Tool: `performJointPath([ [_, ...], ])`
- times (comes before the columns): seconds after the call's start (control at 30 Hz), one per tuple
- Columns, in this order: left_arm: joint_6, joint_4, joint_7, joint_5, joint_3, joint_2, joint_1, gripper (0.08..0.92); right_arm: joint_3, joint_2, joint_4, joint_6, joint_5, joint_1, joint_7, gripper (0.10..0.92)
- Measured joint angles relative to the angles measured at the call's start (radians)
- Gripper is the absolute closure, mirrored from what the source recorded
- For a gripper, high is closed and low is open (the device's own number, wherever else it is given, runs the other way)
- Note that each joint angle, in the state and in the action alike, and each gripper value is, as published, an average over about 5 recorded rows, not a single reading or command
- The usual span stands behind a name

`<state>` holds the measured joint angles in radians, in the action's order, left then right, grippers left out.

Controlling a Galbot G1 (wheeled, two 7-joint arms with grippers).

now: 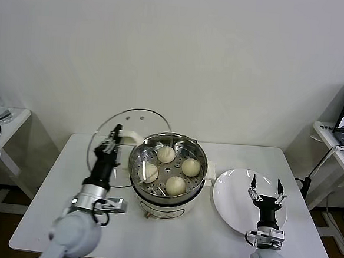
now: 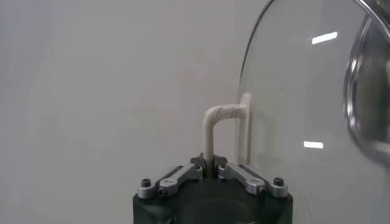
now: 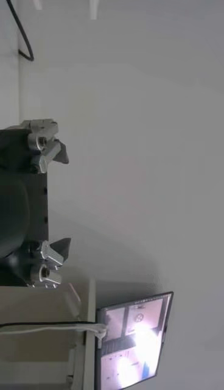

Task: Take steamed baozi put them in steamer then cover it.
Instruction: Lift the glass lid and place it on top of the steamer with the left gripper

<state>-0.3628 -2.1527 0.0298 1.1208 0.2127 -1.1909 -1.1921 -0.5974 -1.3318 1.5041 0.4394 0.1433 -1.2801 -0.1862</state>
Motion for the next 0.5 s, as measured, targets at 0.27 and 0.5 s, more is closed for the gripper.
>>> performJointPath([
  [0.27,-0.108,0.024,0.130,0.120,-0.134,-0.077,0.073,0.810,0.002,-0.002,-0.002,-0.010,-0.015,0.001,0.002,0.203],
  [0.5,-0.159,0.074,0.200,0.205,-0.207,-0.134,0.119,0.810,0.008,-0.009,-0.001,-0.021,-0.027,0.004,0.006,0.203],
])
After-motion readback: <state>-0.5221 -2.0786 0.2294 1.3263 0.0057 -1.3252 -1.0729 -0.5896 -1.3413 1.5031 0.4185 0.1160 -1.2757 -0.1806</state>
